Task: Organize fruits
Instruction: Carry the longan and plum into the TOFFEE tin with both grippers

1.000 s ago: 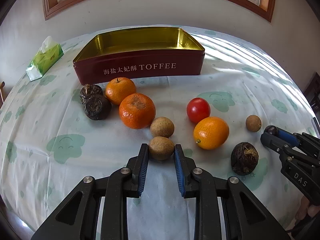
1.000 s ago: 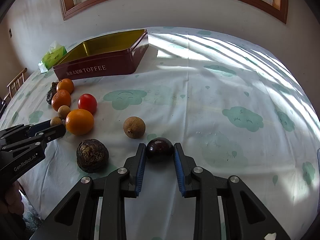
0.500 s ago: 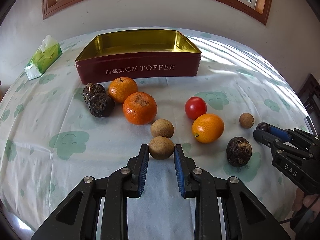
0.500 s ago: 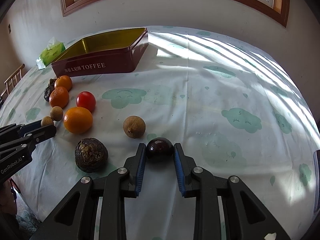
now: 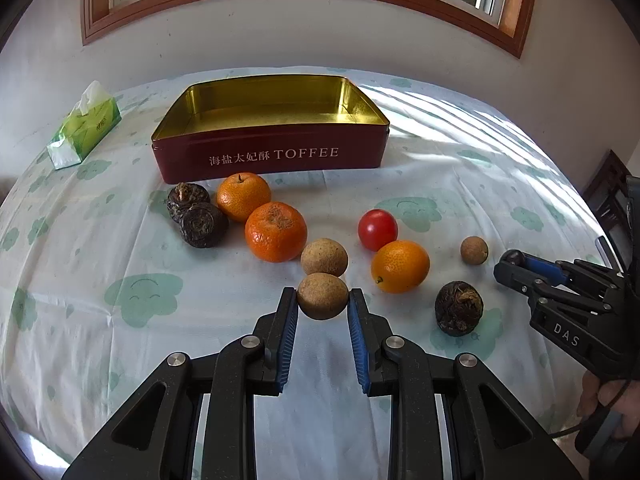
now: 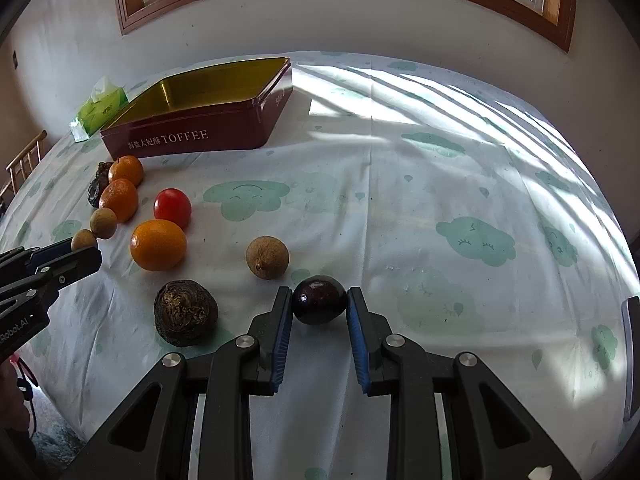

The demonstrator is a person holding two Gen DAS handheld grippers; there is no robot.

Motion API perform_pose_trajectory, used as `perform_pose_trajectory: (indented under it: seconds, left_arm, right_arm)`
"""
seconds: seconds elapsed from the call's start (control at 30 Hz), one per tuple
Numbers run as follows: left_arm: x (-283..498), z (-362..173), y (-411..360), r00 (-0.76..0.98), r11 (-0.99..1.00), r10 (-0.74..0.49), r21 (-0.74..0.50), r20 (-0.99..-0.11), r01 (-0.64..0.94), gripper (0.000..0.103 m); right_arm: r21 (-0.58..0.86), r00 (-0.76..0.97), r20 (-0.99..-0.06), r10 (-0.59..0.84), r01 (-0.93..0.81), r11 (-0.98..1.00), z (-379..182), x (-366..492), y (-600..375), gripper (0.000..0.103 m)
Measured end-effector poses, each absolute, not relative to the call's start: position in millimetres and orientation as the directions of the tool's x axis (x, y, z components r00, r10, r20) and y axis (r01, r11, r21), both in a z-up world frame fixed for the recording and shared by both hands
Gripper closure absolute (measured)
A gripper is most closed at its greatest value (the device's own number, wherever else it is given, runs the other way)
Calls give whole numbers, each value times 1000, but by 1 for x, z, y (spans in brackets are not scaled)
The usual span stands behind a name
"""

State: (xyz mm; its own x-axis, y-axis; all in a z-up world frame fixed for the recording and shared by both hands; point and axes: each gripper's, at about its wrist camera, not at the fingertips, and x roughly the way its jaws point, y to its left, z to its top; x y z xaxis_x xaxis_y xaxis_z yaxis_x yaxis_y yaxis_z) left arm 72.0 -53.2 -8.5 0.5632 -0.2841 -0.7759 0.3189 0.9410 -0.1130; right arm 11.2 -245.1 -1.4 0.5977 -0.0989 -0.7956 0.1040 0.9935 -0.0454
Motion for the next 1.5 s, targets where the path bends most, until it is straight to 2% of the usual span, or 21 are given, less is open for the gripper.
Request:
perform_pose_trajectory:
  seconds: [0.4, 0.9, 1.2, 1.5]
  left_arm:
    - [90, 25, -36, 628, 946, -295, -127, -720, 299, 76]
    - [164, 55, 12, 714, 974, -224, -122, -663, 192, 77]
    - [218, 37, 20, 677, 978, -207, -125, -707, 168, 77]
    - [251, 9, 11, 626, 978, -196, -103, -755, 182, 77]
  right_arm:
    - [-56, 641, -761, -93, 78, 995, 36, 34, -237, 78]
    - [-56, 685, -728, -33, -12, 998, 71, 97, -208, 78]
    - [-27, 675, -738, 7, -40, 999, 70, 154, -196, 78]
    - [-35, 636, -772, 16, -67, 997, 46, 199, -183, 78]
